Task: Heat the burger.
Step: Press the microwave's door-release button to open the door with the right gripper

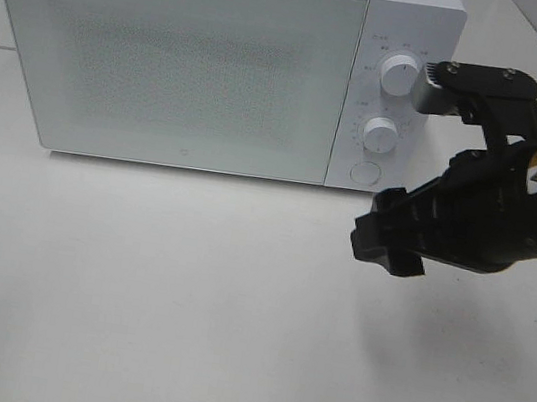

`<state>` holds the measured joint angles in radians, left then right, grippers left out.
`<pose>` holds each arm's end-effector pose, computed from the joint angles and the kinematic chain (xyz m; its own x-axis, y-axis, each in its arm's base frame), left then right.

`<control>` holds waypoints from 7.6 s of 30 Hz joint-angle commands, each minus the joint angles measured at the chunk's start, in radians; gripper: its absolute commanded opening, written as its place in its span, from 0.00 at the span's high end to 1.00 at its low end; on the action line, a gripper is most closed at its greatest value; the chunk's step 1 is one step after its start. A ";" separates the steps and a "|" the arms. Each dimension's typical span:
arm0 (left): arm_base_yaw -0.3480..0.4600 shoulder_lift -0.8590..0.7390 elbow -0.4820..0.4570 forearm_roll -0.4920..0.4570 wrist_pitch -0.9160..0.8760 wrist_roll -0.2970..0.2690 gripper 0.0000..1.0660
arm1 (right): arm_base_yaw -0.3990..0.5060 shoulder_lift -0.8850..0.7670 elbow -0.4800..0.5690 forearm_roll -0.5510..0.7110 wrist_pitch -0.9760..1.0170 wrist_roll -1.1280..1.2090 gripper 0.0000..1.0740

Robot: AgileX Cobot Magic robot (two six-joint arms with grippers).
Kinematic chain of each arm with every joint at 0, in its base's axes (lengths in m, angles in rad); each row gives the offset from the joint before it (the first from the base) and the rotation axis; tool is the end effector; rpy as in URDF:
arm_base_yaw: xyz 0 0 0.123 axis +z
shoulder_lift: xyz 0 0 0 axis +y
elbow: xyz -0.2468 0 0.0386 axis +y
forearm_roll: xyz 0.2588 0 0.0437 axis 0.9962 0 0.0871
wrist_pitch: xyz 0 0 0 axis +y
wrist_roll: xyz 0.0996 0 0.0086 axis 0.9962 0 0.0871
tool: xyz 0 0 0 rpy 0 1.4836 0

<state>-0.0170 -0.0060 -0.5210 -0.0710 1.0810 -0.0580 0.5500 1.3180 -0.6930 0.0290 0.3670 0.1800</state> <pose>0.0437 -0.0070 0.2831 -0.4538 -0.0834 -0.8872 0.0316 0.9935 -0.1096 0.2320 0.1435 0.1770 -0.7645 -0.2276 -0.6031 -0.3791 0.9155 0.1351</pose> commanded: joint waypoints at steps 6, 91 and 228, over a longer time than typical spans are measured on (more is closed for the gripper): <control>0.001 -0.017 0.003 -0.002 -0.012 0.003 0.08 | -0.003 -0.199 -0.009 -0.029 0.326 -0.012 0.33; 0.000 -0.017 0.003 -0.002 -0.012 0.003 0.08 | -0.480 -1.294 0.167 -0.019 0.600 -0.142 0.33; 0.000 -0.017 0.003 -0.002 -0.012 0.003 0.08 | 0.218 0.452 0.331 0.729 -1.550 1.012 0.94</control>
<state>-0.0170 -0.0060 -0.5210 -0.0710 1.0810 -0.0580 0.7690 1.7690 -0.3520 0.7540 -1.1800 1.1590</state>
